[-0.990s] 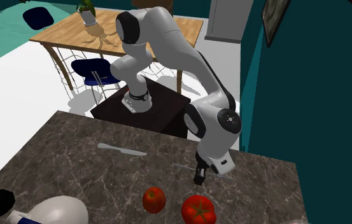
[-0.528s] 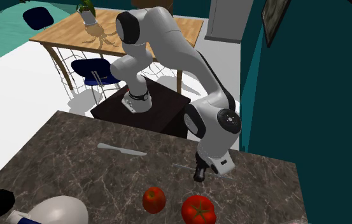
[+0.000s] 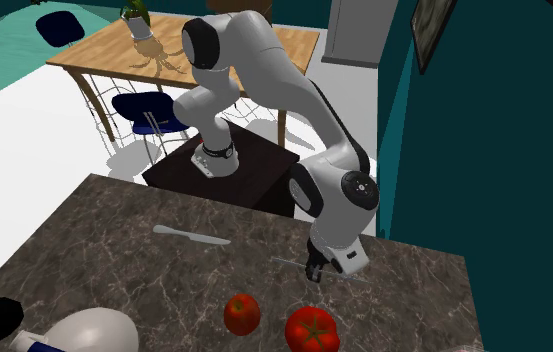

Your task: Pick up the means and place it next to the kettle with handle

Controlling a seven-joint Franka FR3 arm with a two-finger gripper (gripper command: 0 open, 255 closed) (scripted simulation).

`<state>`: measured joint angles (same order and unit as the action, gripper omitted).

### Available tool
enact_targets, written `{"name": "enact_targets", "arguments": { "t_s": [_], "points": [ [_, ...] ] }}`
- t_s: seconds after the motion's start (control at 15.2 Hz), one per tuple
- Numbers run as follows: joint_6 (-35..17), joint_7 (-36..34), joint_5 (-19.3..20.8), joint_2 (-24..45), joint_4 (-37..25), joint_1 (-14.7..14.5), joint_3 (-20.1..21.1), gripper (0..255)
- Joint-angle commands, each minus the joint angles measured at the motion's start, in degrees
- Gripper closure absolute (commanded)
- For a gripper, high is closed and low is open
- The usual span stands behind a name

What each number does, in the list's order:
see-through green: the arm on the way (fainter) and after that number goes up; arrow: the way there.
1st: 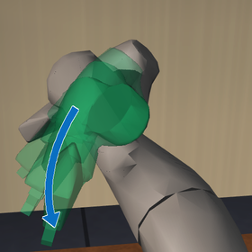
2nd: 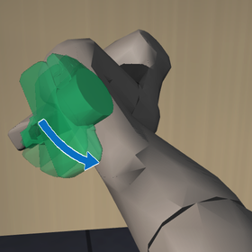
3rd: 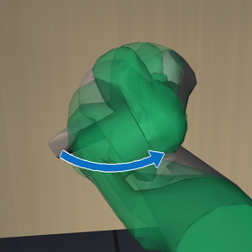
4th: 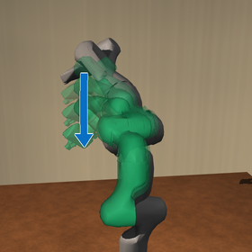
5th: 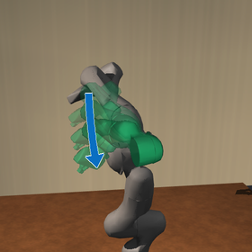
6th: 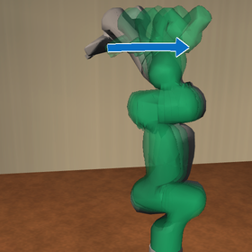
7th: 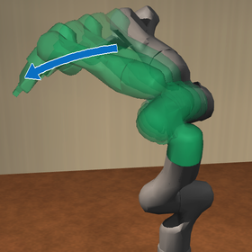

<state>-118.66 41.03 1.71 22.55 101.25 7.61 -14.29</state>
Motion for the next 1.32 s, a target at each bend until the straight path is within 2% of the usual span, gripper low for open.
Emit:
{"name": "enact_targets", "arguments": {
  "t_s": [0.0, 1.25],
  "points": [
    [0.0, 0.0, 0.0, 0.0, 0.0, 0.0, 0.0, 255],
    [12.8, 0.5, 0.9, -4.8, -8.1, -0.3, -0.5, 255]
  ]
}}
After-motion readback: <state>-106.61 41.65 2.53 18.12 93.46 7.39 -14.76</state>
